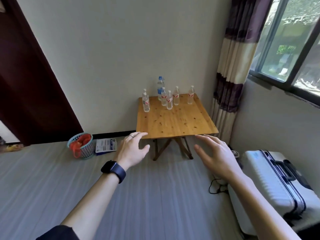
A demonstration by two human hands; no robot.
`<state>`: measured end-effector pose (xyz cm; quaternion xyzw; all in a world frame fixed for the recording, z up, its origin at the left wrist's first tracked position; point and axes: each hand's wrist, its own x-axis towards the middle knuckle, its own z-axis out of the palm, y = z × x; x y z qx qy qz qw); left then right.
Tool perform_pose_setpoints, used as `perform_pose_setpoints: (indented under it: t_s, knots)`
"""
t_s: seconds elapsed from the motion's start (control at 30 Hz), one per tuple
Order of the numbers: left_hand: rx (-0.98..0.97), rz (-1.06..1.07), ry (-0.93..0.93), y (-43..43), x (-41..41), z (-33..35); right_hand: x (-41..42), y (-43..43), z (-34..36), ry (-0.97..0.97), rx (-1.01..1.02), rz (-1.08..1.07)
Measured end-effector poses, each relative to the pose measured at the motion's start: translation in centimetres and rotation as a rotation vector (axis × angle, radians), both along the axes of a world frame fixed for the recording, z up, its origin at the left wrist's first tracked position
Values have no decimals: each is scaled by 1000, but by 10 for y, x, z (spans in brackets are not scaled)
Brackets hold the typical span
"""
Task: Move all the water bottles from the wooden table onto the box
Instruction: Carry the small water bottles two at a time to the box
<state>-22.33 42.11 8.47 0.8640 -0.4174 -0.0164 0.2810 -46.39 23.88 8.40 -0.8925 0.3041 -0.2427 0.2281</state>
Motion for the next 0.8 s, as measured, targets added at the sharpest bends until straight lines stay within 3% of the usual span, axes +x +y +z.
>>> perform_pose_setpoints:
  t_s: [0.3,0.8]
  knots:
    - [26,70,77,-159,101,-10,133,-172,-5,46,38,88]
    - [89,151,210,-299,352,-68,387,-337,-39,136,132,82]
